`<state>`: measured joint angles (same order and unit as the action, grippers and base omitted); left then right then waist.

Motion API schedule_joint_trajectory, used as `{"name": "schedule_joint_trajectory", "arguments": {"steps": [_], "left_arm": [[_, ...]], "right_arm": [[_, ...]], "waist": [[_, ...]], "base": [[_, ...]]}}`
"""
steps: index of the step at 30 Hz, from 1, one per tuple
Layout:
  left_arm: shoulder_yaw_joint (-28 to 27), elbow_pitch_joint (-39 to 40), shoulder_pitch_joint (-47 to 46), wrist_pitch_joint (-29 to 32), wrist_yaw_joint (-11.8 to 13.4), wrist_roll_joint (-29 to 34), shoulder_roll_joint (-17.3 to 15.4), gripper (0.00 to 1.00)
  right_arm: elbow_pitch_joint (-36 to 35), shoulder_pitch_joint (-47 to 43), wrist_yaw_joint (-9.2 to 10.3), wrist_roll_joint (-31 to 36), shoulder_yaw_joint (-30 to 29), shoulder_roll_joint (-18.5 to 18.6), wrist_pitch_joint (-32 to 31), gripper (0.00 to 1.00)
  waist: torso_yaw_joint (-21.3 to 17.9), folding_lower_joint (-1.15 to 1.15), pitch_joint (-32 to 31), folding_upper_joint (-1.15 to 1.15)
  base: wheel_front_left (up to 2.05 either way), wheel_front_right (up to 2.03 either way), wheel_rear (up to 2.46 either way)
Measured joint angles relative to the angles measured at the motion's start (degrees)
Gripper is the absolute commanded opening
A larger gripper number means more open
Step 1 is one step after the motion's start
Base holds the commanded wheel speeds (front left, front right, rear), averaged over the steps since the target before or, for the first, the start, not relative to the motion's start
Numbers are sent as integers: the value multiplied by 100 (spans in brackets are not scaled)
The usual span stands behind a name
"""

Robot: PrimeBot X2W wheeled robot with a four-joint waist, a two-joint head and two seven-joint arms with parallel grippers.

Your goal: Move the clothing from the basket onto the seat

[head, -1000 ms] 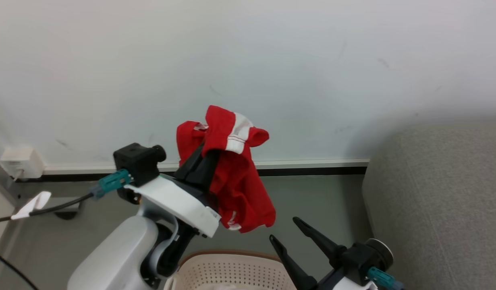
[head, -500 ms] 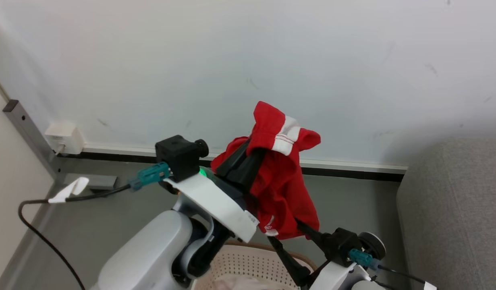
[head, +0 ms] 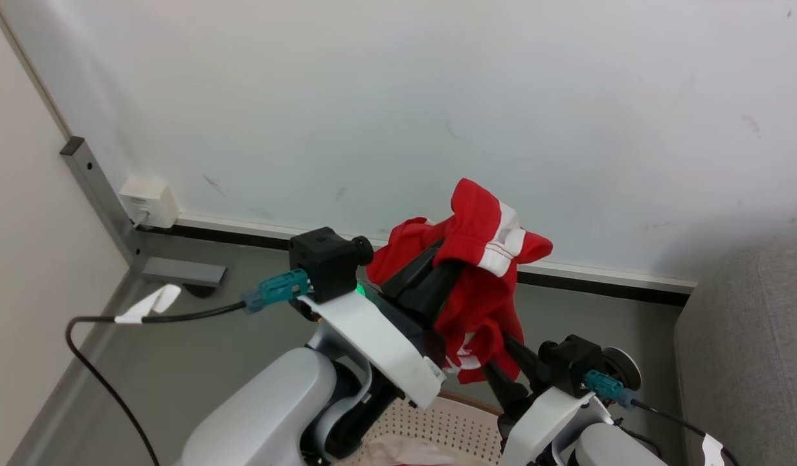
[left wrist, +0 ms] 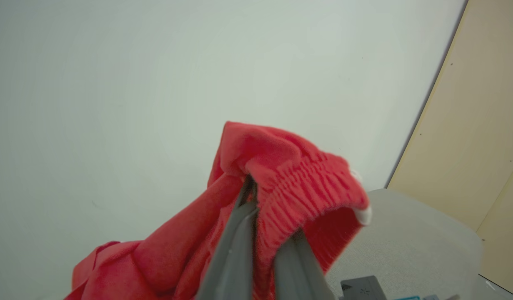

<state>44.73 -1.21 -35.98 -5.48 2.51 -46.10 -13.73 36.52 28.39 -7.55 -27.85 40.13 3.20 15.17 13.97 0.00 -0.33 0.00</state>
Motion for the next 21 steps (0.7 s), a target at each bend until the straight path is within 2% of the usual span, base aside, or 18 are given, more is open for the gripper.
{"name": "schedule_joint_trajectory", "arguments": {"steps": [1,13,21], "left_arm": [[-7,-1,1,0,4,-7,-1,0],[-73,-37,72,-62,58,-32,-98,0],[-137,-234,255,-125,158,-33,-278,0]], "right_arm": [[-1,0,0,1,-10,-1,0,0],[-234,-41,0,19,-204,-3,-1,0],[-706,-298,0,49,-735,51,-1,0]], "waist": [[12,0,-3,0],[-57,0,-54,0],[-155,0,-68,0]], "base": [[0,0,0],[0,0,0],[0,0,0]]}}
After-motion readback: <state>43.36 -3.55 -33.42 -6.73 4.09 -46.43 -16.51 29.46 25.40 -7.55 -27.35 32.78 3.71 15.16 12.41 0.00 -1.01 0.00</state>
